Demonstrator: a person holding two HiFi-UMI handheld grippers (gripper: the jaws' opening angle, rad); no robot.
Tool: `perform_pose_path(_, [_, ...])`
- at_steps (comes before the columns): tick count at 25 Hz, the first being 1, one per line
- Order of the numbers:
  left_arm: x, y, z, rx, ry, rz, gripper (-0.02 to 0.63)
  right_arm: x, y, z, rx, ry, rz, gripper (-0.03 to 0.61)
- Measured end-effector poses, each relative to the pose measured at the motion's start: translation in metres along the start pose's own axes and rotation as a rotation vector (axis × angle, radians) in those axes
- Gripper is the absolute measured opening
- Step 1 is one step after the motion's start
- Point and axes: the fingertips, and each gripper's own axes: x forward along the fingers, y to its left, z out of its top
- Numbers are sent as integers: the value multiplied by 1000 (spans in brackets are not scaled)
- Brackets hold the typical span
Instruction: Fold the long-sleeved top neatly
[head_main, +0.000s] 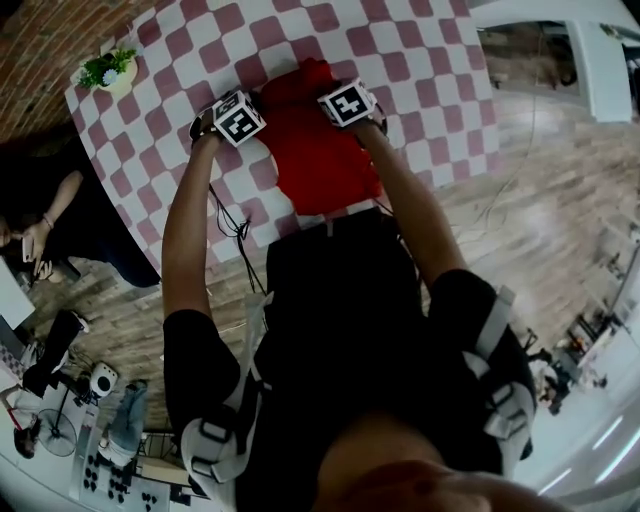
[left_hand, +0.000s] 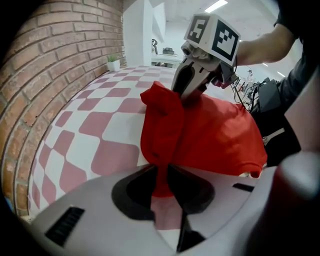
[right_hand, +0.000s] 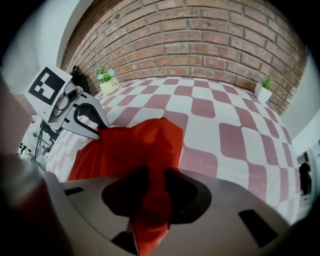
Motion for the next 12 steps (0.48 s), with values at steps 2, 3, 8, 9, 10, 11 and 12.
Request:
perform_pose_path(2, [0, 0, 0, -5, -3, 3, 77, 0, -4, -3, -14, 11, -13, 121])
perform_pose_path(3, [0, 0, 0, -7, -5, 6, 77, -1, -6, -3, -25, 11, -15, 121])
perform_pose_path(8, [0, 1, 0, -13, -13, 29, 80, -10, -10, 4, -117, -45, -13, 164])
perform_pose_path(9, [-1, 1, 0, -22, -15, 28, 82, -15, -12, 6, -135, -59, -10, 175])
perform_pose_path(10, [-2, 1, -1, -33, -16, 27, 93, -20, -16, 9, -157, -73, -12, 179])
perform_pose_path(11, [-3, 2, -1, -40, -17, 25, 103, -24, -22, 13, -186, -88, -15, 181])
perform_pose_path(12, [-3, 3, -1, -45, -17, 23, 110, -29, -26, 19, -215, -104, -9, 182])
